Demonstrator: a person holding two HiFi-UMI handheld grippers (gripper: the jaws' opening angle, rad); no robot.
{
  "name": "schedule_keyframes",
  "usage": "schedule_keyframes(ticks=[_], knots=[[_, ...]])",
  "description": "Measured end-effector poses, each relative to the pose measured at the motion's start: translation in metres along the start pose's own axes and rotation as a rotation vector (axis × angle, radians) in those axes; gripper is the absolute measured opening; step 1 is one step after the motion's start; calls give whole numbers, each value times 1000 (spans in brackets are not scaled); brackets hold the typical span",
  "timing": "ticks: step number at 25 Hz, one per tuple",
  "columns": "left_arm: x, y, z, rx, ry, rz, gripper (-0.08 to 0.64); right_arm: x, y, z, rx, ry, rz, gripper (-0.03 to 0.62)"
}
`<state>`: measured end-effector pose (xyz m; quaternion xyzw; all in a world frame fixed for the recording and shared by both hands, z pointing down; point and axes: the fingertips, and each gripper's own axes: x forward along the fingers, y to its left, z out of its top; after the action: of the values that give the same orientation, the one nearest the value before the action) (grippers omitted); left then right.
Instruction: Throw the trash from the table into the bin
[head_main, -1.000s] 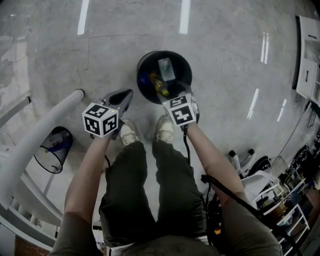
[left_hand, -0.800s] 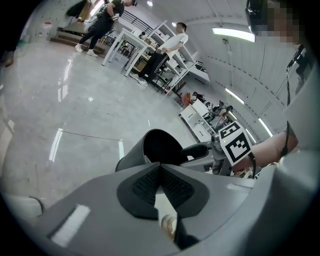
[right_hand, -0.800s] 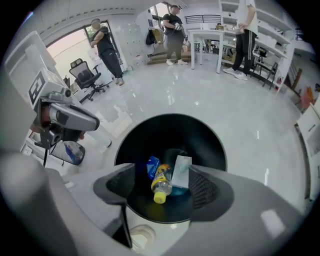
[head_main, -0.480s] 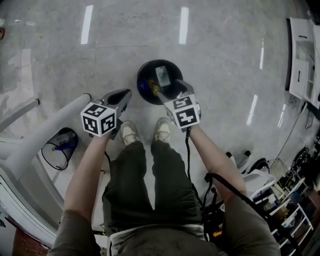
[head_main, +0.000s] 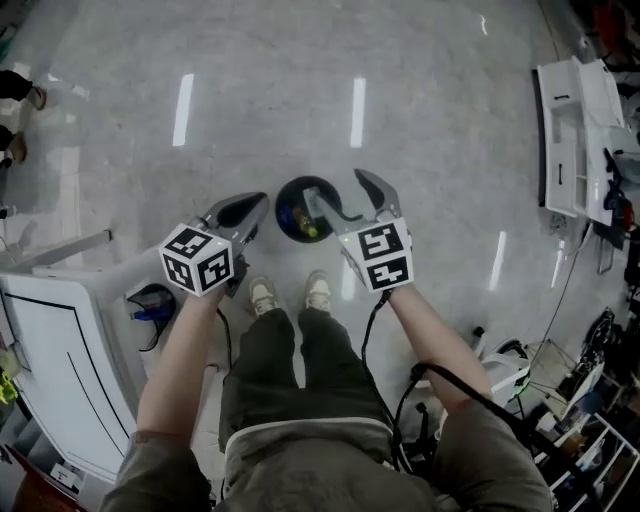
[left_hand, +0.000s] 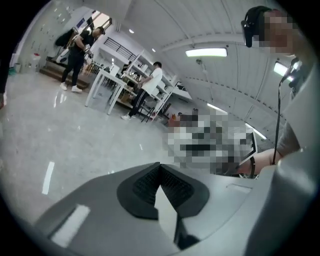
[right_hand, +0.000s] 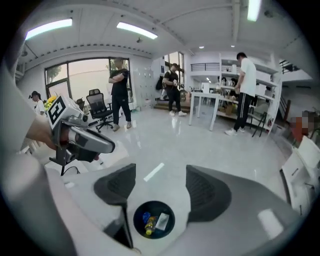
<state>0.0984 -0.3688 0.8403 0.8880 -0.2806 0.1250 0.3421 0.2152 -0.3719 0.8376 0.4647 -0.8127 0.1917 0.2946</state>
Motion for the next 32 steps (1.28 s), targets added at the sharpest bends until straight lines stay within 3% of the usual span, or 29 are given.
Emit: schedule_keyframes(ticks=[6,13,22,28,32], knots=[[-69,-99,150,133,-183,-59,-2,-122,1,144,-64,-211,-42,298],[-163,-192,271,275,-347,-72,-2,-254,27,285,-208,-463,-75,298],[-257,-301,349,455,-441,-92,-2,-389,56,374,-231,-683,-83,296],[-309,-347,360,527,-511,-59,-2,-458,93,396,-264,-782,-82,281],[-326,-365,356,563,-517,-63,-2,-483,123,394,-318,-783,-89,276]])
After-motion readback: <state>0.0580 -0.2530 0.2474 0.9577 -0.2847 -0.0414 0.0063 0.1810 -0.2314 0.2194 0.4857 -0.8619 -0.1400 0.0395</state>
